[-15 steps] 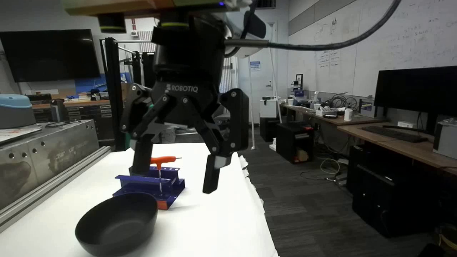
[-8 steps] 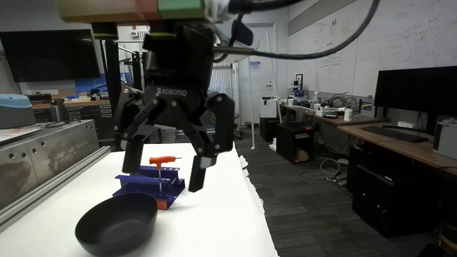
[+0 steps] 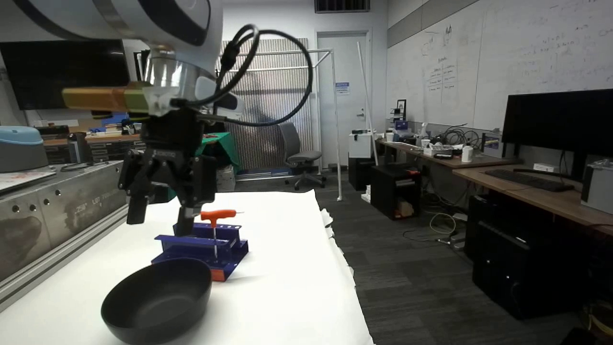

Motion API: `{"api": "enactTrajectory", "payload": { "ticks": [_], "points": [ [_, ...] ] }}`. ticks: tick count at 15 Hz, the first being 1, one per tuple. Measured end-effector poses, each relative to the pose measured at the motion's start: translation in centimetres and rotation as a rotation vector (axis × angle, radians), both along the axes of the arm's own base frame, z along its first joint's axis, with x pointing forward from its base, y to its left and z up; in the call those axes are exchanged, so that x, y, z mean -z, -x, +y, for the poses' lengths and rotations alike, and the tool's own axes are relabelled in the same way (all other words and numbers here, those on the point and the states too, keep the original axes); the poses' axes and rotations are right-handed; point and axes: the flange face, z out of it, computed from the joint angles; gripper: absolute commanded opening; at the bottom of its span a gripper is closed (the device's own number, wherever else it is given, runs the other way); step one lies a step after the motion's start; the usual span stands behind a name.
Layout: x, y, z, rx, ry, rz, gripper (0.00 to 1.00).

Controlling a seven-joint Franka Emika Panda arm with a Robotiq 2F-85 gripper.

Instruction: Pick up the orange object tool and put it in the bowl

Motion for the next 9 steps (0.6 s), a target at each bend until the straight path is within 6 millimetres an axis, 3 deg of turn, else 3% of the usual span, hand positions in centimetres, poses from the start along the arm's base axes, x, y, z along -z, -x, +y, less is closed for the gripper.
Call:
{"api": "enactTrajectory", "payload": {
  "ticks": [4, 9],
  "points": [
    [2.6, -5.2, 4.3, 0.115, 0.034, -0.046, 1.0],
    [4.4, -10.3, 6.7, 0.289, 0.059, -0.169, 1.0]
  ]
}}
